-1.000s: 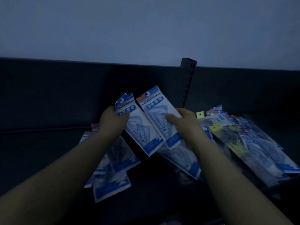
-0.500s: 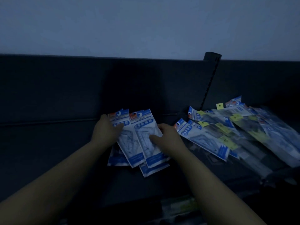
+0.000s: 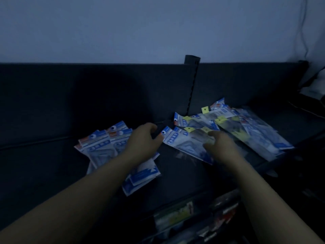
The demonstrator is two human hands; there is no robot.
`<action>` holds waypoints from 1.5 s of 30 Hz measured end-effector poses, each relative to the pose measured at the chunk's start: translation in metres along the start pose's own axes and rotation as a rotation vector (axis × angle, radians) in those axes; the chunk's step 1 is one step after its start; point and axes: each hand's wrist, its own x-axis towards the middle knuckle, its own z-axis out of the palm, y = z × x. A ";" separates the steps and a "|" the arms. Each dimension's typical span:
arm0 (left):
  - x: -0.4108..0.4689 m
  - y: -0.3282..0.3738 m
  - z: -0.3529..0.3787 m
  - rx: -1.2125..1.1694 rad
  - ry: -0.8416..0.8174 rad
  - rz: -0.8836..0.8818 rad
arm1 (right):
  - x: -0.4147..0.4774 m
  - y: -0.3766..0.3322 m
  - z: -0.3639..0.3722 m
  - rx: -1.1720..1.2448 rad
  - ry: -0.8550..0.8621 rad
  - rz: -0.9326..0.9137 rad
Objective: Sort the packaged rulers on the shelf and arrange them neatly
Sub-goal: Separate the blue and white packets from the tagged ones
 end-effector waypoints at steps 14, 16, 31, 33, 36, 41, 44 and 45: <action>0.049 0.049 0.089 0.024 -0.344 0.102 | 0.043 0.083 -0.031 -0.100 -0.129 0.169; 0.055 0.052 0.094 0.009 -0.358 0.133 | 0.049 0.085 -0.034 -0.073 -0.118 0.156; 0.078 0.105 0.146 -0.576 -0.311 -0.147 | 0.064 0.080 -0.051 0.274 -0.156 -0.015; 0.084 0.106 0.150 -0.688 -0.262 -0.259 | 0.066 0.084 -0.047 0.297 -0.169 -0.006; 0.092 0.099 0.143 -0.747 -0.194 -0.332 | 0.075 0.098 -0.046 0.227 -0.098 0.008; 0.105 0.072 0.127 -0.594 -0.076 -0.353 | 0.078 0.098 -0.034 -0.012 -0.213 0.012; 0.104 0.063 0.125 -0.589 -0.089 -0.372 | 0.079 0.093 -0.028 0.019 -0.243 -0.006; 0.102 0.063 0.125 -0.581 -0.089 -0.360 | 0.079 0.092 -0.029 0.028 -0.246 -0.016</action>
